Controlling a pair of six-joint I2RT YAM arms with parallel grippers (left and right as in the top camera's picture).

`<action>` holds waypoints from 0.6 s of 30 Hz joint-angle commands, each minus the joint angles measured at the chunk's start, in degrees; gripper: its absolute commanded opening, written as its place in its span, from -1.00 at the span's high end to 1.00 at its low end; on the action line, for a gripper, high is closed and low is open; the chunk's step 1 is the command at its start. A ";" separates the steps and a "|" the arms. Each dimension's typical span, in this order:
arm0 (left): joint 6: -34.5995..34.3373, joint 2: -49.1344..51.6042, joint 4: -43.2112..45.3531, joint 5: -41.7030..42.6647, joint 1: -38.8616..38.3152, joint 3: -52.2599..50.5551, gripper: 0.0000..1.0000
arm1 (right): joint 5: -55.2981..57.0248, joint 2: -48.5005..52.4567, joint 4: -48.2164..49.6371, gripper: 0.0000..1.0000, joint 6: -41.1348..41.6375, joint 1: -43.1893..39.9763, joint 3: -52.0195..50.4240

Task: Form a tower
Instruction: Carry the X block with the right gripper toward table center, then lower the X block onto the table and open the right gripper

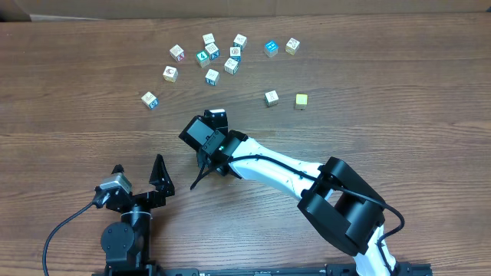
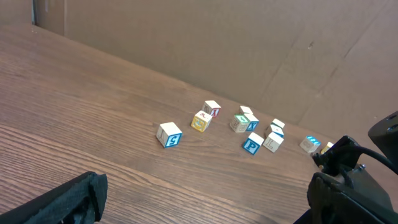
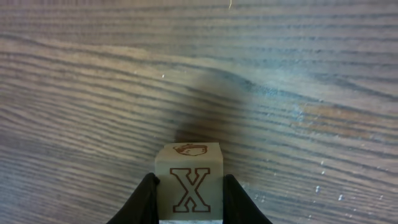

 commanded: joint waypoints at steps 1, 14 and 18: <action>-0.37 -0.44 0.11 0.28 -0.17 -0.20 -0.99 | 2.34 -0.35 0.28 0.60 1.57 0.04 -0.20; -0.37 -0.44 0.11 0.28 -0.17 -0.20 -0.99 | 2.95 0.11 -0.28 0.53 3.13 0.04 -0.39; -0.37 -0.46 0.11 0.28 -0.17 -0.20 -0.99 | 2.95 0.11 -0.28 0.37 3.13 0.04 -0.39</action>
